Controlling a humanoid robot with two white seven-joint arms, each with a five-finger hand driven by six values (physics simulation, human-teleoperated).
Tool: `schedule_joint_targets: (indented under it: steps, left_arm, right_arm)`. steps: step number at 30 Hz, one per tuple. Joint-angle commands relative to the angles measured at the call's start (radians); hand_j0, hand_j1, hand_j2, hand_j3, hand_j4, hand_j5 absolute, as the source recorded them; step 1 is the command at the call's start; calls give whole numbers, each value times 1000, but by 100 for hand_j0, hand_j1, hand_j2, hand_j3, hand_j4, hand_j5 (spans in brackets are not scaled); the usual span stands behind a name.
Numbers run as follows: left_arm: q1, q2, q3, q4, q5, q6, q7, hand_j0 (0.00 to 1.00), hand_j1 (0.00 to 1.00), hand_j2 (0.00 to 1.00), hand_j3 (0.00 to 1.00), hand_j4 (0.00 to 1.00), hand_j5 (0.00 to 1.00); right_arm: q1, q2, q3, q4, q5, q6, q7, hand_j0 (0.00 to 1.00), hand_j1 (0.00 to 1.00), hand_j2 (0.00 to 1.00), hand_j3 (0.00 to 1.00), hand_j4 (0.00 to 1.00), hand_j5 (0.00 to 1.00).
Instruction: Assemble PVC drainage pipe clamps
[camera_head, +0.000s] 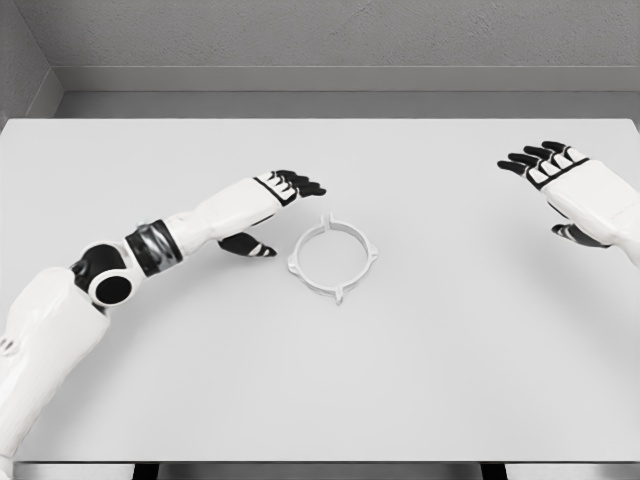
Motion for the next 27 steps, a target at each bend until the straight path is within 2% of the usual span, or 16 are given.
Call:
schedule_joint_targets:
  steps: [1,9,27]
  left_arm:
    - [0,15,1,-26,15,1,1,100,100,100,100,100,100]
    - [35,29,1,-72,13,1,1,100,100,100,100,100,100]
    - [51,13,-4,-68,-2,1,-1,100,100,100,100,100,100]
  right_arm:
    - [0,-1,2,0,-7,2,-1,100,100,100,100,100,100]
    - [-2,-1,1,0,-7,2,-1,100,100,100,100,100,100]
    - [-3,-1,2,3,-7,2,-1,100,100,100,100,100,100]
